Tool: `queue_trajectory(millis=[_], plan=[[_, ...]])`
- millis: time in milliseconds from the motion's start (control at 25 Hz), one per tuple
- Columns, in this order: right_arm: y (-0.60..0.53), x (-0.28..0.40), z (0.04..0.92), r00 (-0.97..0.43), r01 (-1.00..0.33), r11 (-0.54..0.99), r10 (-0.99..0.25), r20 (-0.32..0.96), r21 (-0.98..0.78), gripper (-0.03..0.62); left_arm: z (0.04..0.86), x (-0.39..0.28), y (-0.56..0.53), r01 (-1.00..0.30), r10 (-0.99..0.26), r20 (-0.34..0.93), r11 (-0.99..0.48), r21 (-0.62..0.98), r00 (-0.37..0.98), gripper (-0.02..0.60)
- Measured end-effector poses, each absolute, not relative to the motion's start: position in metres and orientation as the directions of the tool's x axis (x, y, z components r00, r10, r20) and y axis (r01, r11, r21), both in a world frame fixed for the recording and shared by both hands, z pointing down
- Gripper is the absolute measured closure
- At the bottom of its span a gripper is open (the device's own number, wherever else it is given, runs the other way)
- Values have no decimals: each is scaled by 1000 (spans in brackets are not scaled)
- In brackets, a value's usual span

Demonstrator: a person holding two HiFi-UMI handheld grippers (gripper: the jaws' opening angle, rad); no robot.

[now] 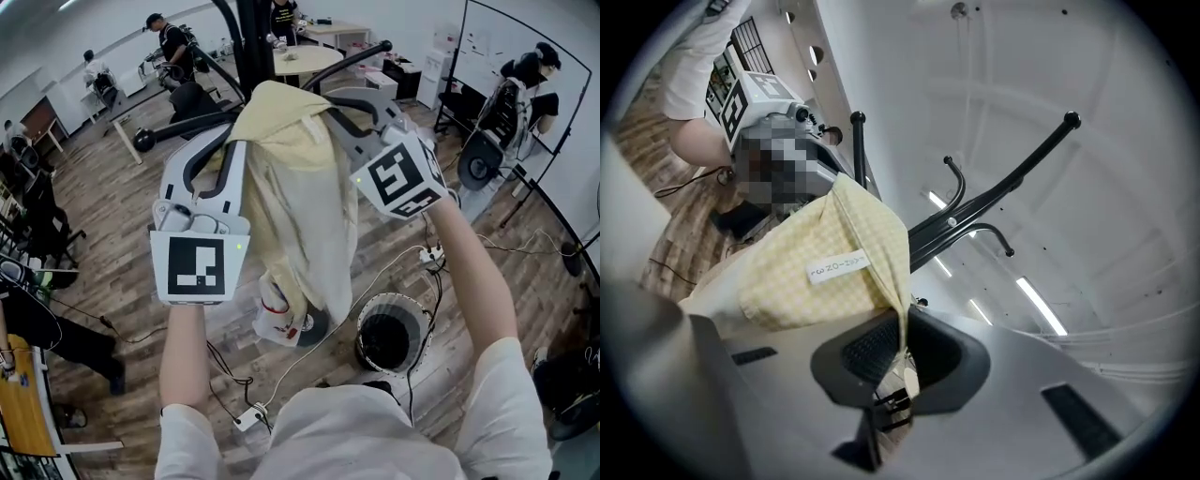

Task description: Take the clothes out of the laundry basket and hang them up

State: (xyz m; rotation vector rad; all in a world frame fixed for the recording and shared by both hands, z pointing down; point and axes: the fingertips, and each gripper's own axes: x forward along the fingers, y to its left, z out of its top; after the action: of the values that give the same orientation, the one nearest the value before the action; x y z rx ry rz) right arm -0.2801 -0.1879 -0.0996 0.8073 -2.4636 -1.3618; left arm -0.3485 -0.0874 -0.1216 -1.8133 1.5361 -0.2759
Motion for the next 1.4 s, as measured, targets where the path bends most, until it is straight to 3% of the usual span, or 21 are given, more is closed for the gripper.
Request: queue_trajectory(millis=[800, 1400], plan=[[-205, -297, -27, -914, -288, 714, -403, 38, 638, 562, -62, -363, -106, -747, -954, -172, -74, -660, 246, 551], [-199, -291, 12, -947, -293, 879, -321, 14, 375, 562, -4, -362, -118, -790, -957, -95, -168, -590, 275, 551]])
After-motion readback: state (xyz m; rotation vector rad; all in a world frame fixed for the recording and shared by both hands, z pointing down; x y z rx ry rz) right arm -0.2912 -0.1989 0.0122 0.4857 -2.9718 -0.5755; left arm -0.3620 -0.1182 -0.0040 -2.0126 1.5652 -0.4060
